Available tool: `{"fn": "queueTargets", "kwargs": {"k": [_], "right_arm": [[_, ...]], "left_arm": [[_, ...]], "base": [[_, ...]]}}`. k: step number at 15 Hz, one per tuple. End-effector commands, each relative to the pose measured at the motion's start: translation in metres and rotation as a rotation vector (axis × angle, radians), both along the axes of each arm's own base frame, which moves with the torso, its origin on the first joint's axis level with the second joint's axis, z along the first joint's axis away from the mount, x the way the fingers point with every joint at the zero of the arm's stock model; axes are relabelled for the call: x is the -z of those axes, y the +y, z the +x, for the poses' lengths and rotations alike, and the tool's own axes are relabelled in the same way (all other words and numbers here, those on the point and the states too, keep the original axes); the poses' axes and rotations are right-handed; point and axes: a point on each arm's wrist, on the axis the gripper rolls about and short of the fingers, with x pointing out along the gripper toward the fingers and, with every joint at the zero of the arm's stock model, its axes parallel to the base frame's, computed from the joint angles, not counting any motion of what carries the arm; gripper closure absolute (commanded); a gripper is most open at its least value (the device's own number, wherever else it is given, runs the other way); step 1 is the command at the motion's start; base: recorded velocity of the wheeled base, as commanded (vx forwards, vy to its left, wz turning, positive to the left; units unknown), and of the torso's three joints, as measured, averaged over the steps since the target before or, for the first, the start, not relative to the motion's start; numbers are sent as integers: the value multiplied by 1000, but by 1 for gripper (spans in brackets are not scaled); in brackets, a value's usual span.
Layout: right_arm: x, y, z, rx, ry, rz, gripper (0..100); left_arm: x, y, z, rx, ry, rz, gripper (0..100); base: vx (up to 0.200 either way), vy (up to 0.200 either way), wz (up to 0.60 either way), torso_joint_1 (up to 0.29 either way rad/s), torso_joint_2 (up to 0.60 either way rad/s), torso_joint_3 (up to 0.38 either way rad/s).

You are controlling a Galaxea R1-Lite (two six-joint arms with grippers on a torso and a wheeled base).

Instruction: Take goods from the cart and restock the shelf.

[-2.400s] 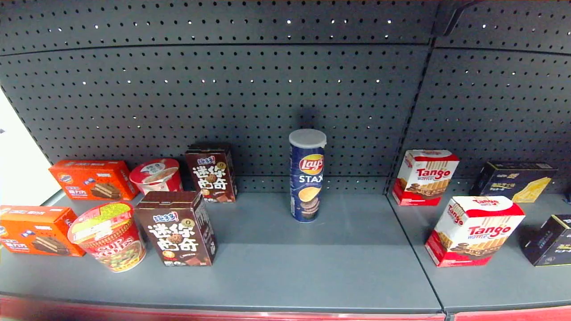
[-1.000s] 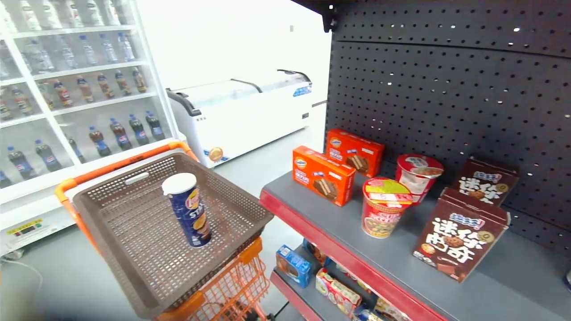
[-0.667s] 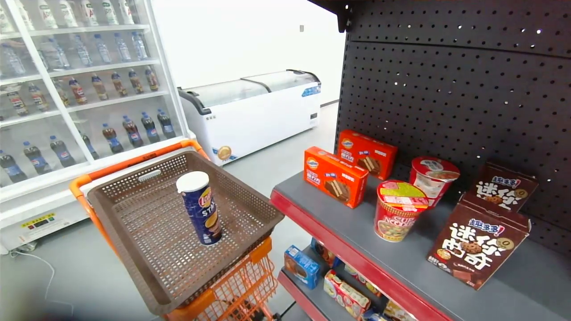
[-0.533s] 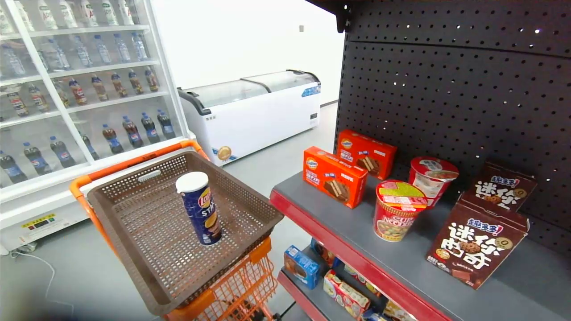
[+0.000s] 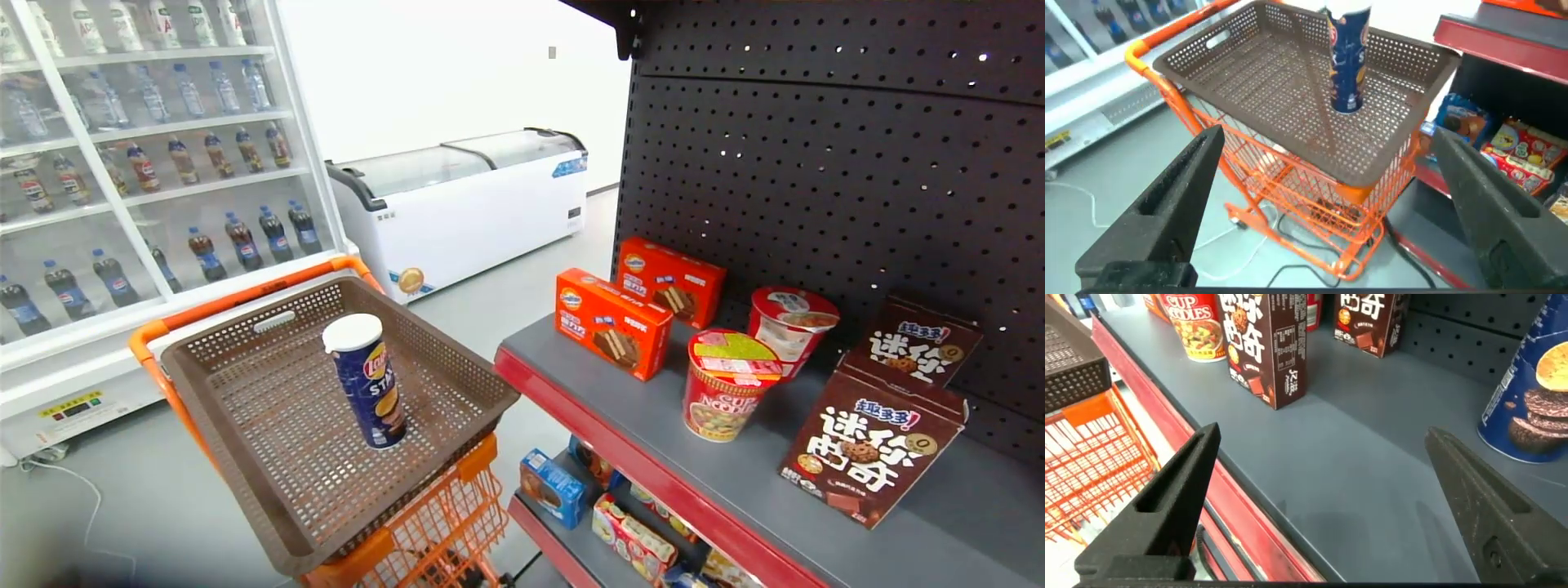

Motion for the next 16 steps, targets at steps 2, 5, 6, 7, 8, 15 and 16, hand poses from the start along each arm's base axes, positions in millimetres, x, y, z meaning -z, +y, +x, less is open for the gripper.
{"fn": "queueTargets", "kwargs": {"k": [2, 5, 6, 7, 8, 15, 16], "right_arm": [[0, 0, 0, -1, -1, 0, 0], [0, 0, 0, -1, -1, 0, 0], [0, 0, 0, -1, -1, 0, 0], [0, 0, 0, -1, -1, 0, 0], [0, 0, 0, -1, -1, 0, 0], [0, 0, 0, -1, -1, 0, 0], [0, 0, 0, -1, -1, 0, 0]], "left_arm": [[-27, 1, 129, -30, 241, -24, 0], [-1, 5, 186, -33, 302, -20, 0], [17, 6, 209, -35, 302, -6, 0], [27, 6, 222, -31, 299, 2, 0], [32, 6, 230, -27, 285, 1, 0], [77, -26, 281, 95, 286, -1, 0], [81, -27, 288, 96, 290, -2, 0]], "base": [[0, 0, 0, 0, 0, 0], [0, 0, 0, 0, 0, 0], [0, 0, 0, 0, 0, 0], [0, 0, 0, 0, 0, 0], [0, 0, 0, 0, 0, 0], [0, 0, 0, 0, 0, 0], [0, 0, 0, 0, 0, 0]]}}
